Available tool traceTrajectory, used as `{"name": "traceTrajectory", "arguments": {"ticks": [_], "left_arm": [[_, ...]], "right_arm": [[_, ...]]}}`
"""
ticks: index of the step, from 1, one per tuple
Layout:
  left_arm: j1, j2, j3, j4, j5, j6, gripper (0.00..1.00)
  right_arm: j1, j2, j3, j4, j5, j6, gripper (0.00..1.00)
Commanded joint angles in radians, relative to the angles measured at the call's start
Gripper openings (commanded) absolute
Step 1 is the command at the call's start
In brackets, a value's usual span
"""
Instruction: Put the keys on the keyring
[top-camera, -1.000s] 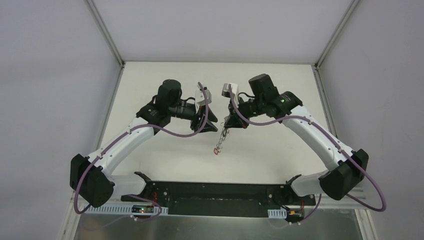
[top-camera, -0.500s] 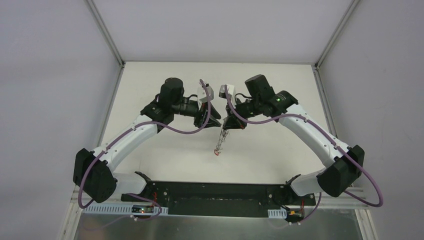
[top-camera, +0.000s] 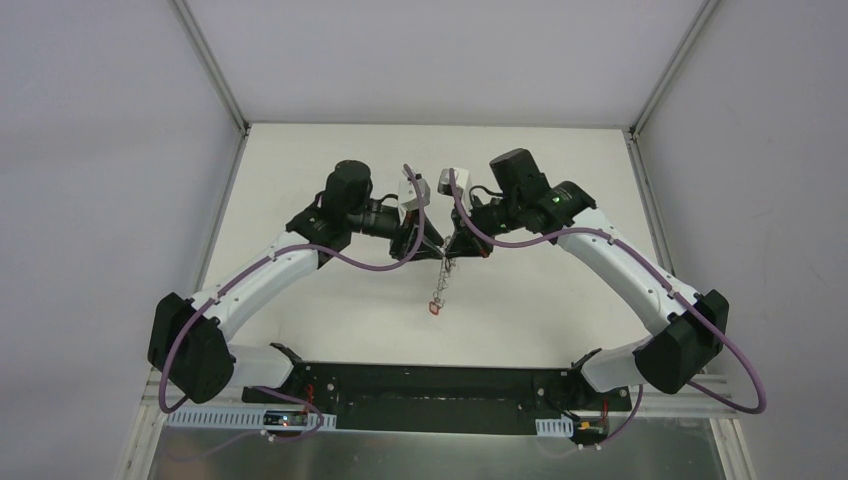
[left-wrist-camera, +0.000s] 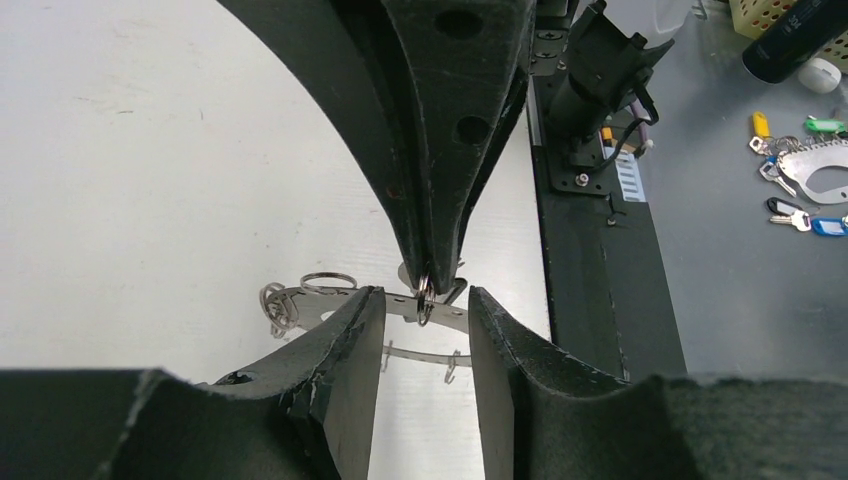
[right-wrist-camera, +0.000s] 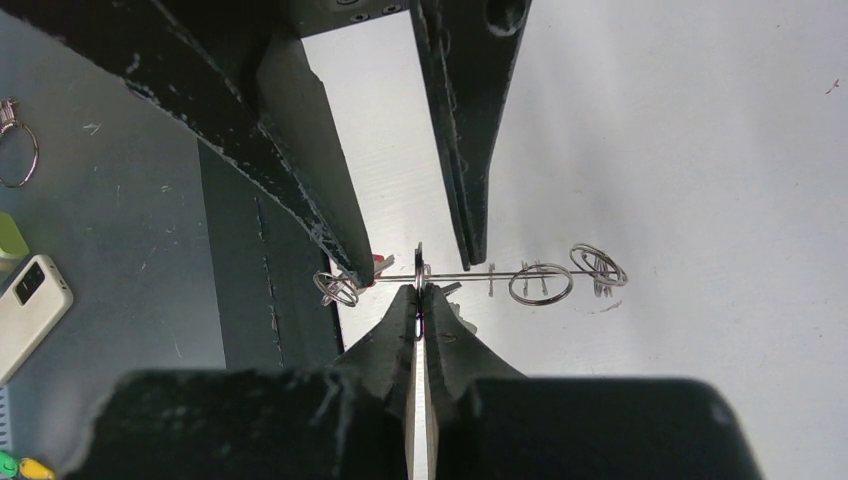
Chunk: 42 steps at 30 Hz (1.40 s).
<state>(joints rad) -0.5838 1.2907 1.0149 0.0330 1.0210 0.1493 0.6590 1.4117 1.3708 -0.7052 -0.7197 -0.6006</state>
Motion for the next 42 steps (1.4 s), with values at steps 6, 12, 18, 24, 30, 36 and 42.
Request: {"name": "traceTrajectory", "arguments": {"ticks": [6, 12, 18, 24, 30, 36, 42], "left_arm": [[-0.016, 0.019, 0.010, 0.056, 0.048, -0.009, 0.28], [-0.016, 0.018, 0.011, 0.054, 0.045, -0.012, 0.17], [-0.016, 0.014, 0.014, 0.050, 0.043, -0.014, 0.18], [-0.016, -0.001, 0.017, 0.045, 0.045, -0.008, 0.21], [-0.016, -0.005, 0.012, 0.036, 0.045, 0.001, 0.17], [-0.017, 0.005, 0.012, 0.035, 0.045, 0.001, 0.12], [-0.016, 0.014, 0.011, 0.028, 0.046, 0.001, 0.17]], "right_arm": [[0.004, -0.022, 0.018, 0.040, -0.034, 0.017, 0.00], [0.004, -0.023, 0.012, 0.041, -0.031, 0.016, 0.00], [0.004, -0.023, 0.003, 0.042, -0.030, 0.012, 0.00], [-0.002, -0.032, -0.011, 0.044, -0.029, 0.009, 0.00], [-0.007, -0.039, -0.014, 0.049, -0.036, 0.013, 0.00], [-0.010, -0.043, -0.012, 0.049, -0.040, 0.018, 0.00], [-0.013, -0.048, -0.011, 0.052, -0.042, 0.022, 0.00]]}}
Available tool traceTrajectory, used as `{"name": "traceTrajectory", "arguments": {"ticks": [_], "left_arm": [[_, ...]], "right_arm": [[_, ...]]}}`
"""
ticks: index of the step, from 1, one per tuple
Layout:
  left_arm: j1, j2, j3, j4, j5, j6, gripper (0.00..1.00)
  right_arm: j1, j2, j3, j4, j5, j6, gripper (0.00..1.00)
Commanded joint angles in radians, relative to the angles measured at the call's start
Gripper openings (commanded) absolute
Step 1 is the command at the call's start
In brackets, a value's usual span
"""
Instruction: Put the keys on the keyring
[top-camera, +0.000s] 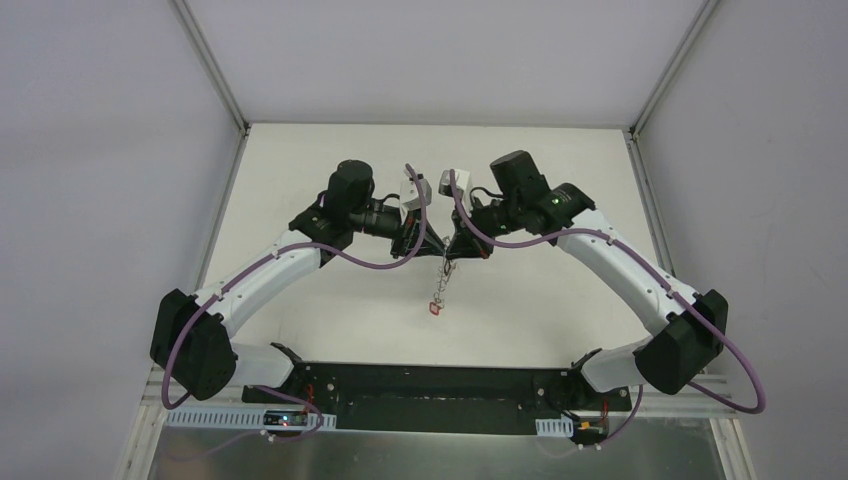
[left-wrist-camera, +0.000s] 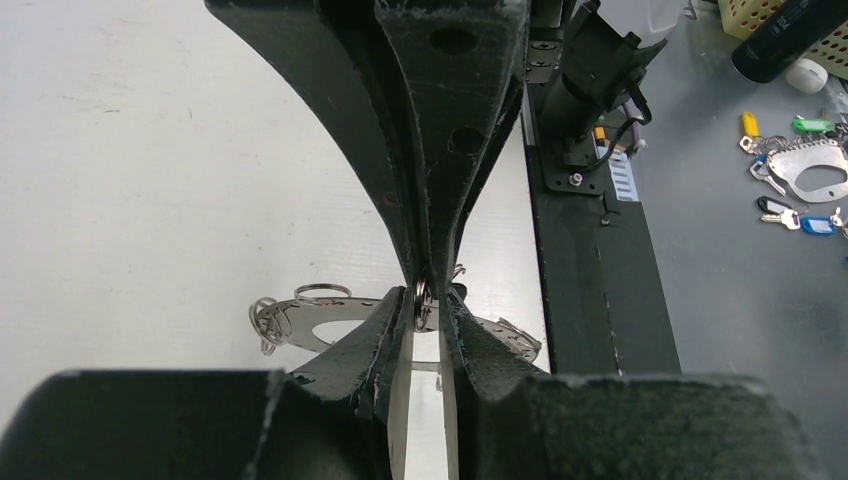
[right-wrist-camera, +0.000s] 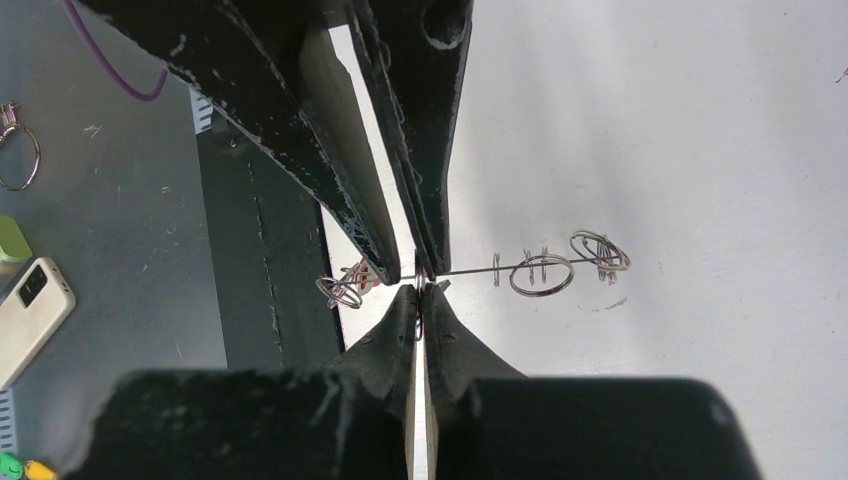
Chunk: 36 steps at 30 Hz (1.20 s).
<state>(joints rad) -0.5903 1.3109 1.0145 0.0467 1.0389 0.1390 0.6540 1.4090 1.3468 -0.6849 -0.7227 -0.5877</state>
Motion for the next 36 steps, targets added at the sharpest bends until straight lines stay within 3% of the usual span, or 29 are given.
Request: {"name": "traceTrajectory", "arguments": {"ticks": [1, 36], "left_arm": [[-0.009, -0.006, 0.014, 0.015, 0.028, 0.012, 0.17], [-0.009, -0.003, 0.045, 0.010, 0.037, -0.008, 0.00]], "right_arm": [[-0.009, -0.045, 0.014, 0.031, -0.039, 0.009, 0.00], [-0.018, -0.045, -0.014, 0.051, -0.042, 0.014, 0.00]]}}
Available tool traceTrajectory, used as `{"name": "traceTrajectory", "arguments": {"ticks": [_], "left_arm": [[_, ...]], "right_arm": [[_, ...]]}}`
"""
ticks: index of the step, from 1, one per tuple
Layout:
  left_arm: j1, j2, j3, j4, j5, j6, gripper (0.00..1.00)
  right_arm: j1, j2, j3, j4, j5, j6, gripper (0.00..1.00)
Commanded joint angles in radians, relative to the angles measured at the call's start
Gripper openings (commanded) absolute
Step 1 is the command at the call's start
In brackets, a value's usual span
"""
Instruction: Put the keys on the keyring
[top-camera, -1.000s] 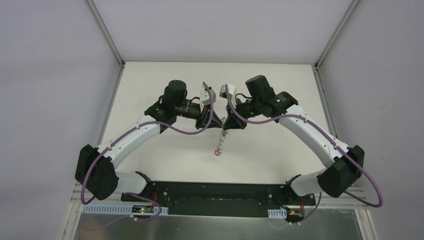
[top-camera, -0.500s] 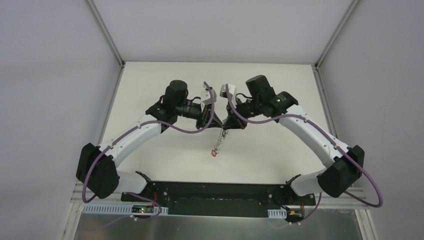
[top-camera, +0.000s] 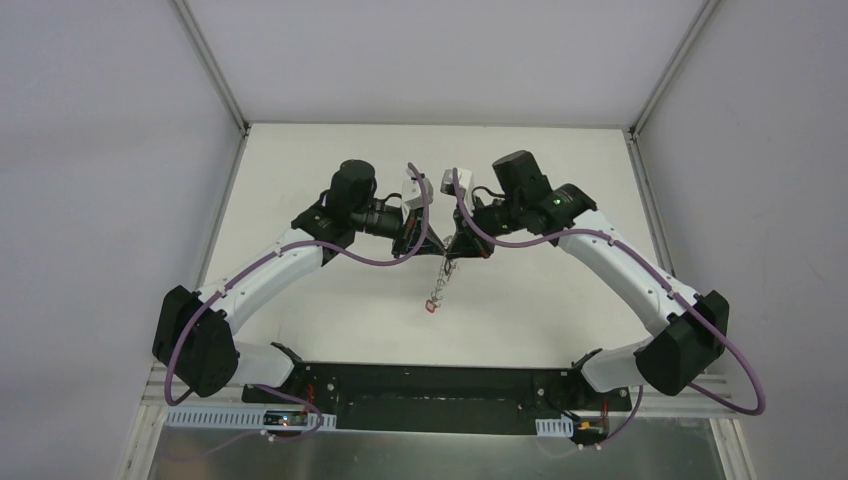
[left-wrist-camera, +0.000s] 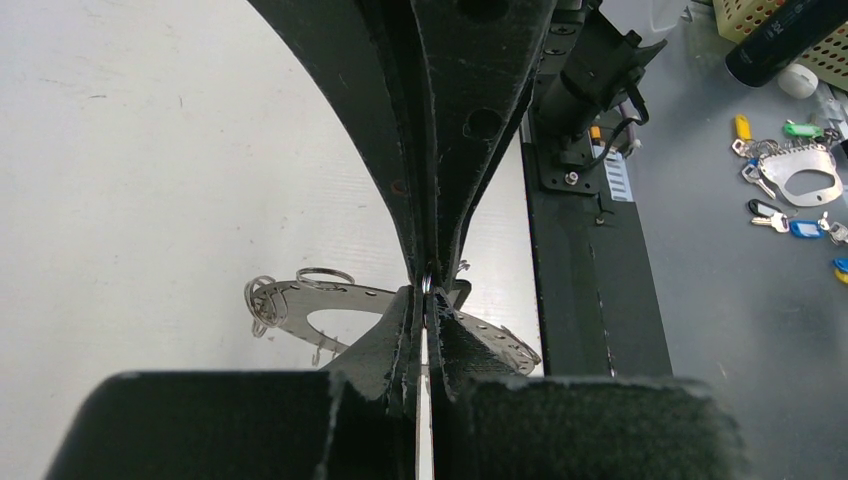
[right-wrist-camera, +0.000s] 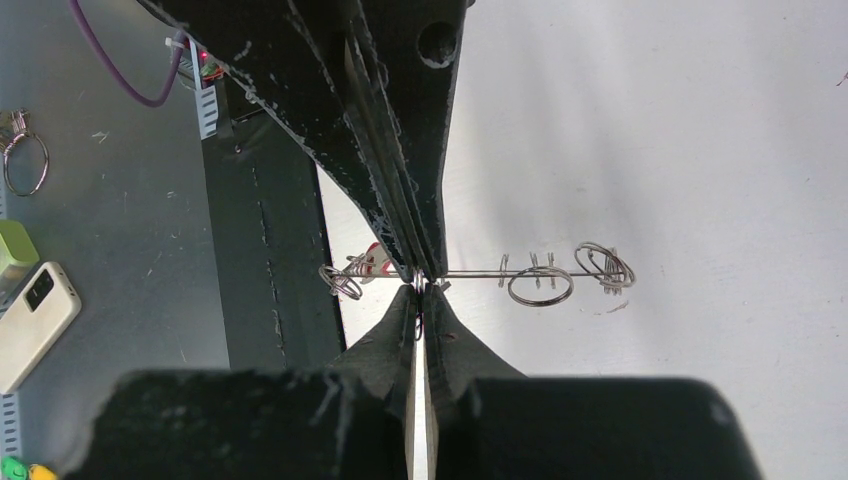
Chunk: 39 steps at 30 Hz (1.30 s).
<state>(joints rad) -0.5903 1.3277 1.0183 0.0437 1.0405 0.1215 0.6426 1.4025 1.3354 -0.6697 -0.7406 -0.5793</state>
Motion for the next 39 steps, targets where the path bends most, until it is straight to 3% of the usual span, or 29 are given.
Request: {"name": "traceTrajectory", "arguments": {"ticks": [1, 4, 10, 16, 21, 33, 39], "left_arm": [[-0.009, -0.023, 0.046, 0.004, 0.032, 0.013, 0.00], [-0.006, -0.040, 0.057, -0.038, 0.021, 0.033, 0.00], [0.010, -0.077, 0.055, -0.031, 0.015, -0.008, 0.00], [0.023, -0.102, 0.013, 0.104, 0.013, -0.159, 0.00], [0.023, -0.101, -0.010, 0.207, 0.015, -0.248, 0.00], [0.024, -0.099, -0.015, 0.211, 0.020, -0.245, 0.00], [0.023, -0.095, -0.016, 0.218, 0.028, -0.247, 0.00]], "right_arm": [[-0.008, -0.040, -0.007, 0.037, -0.023, 0.006, 0.00], [-0.013, -0.046, -0.014, 0.043, -0.020, 0.009, 0.01], [-0.030, -0.057, -0.016, 0.057, -0.057, 0.030, 0.19], [-0.090, -0.076, -0.040, 0.109, -0.178, 0.091, 0.25], [-0.142, -0.079, -0.061, 0.149, -0.299, 0.135, 0.25], [-0.159, -0.088, -0.073, 0.168, -0.397, 0.131, 0.26], [-0.159, -0.078, -0.081, 0.174, -0.395, 0.131, 0.11]]}}
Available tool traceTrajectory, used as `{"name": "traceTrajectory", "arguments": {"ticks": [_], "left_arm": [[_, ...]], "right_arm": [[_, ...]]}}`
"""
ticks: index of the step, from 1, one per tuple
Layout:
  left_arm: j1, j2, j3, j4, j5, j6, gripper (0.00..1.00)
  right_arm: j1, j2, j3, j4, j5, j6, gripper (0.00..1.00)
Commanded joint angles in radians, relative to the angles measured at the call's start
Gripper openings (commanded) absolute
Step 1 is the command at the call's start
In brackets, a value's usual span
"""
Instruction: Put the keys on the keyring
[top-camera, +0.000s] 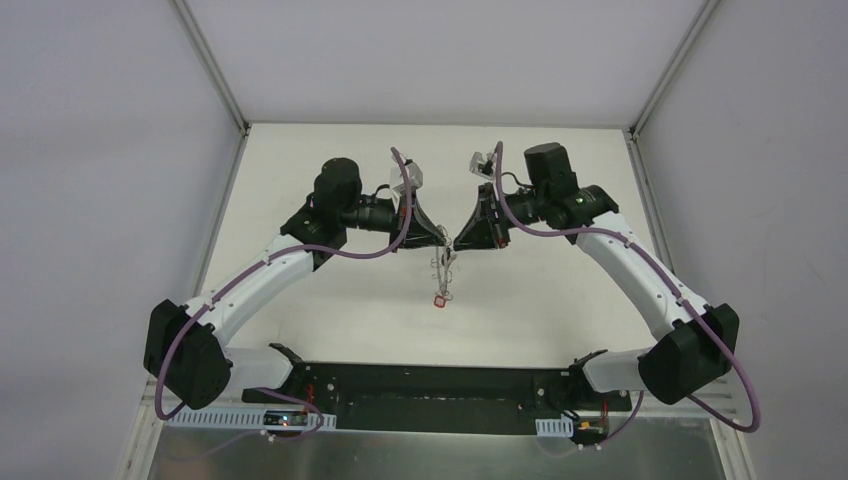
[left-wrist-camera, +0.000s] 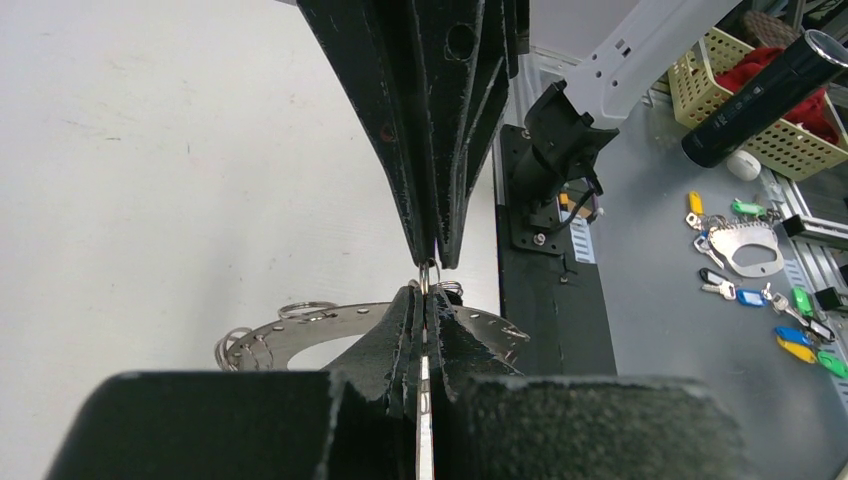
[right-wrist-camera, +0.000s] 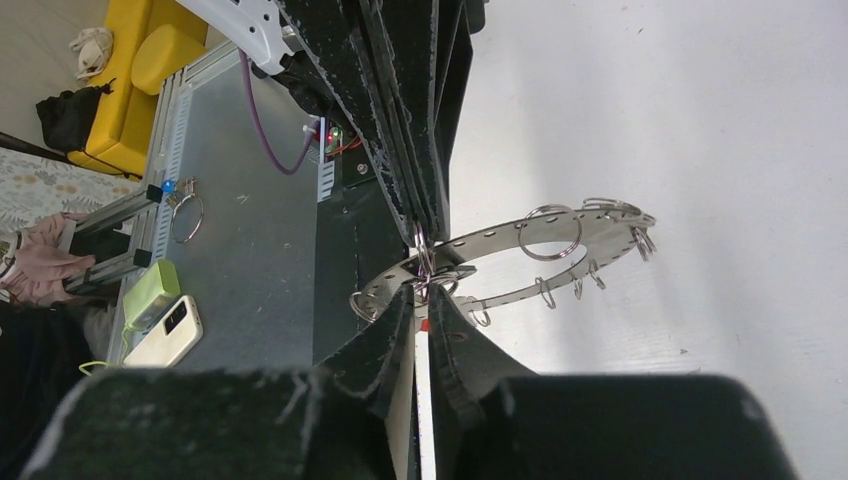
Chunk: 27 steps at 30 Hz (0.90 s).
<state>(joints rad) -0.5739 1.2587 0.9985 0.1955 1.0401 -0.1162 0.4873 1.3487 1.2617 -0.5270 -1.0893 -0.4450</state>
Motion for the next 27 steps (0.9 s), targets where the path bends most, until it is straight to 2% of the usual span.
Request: {"name": "traceTrajectory", "arguments": {"ticks": [1, 9, 27], "left_arm": [[0.007, -0.027, 0.003, 0.067, 0.030, -0.011, 0.00], [0.008, -0.031, 0.002, 0.075, 0.058, -0.003, 0.00], [0.008, -0.024, 0.009, 0.084, 0.082, 0.000, 0.00]], "right_arm": [[-0.004, -0.024, -0.014, 0.033, -0.044, -0.003, 0.08], [-0.003, -0.028, -0.029, 0.051, -0.030, 0.010, 0.00], [-0.002, -0.004, -0.069, 0.118, -0.067, 0.069, 0.00]]}}
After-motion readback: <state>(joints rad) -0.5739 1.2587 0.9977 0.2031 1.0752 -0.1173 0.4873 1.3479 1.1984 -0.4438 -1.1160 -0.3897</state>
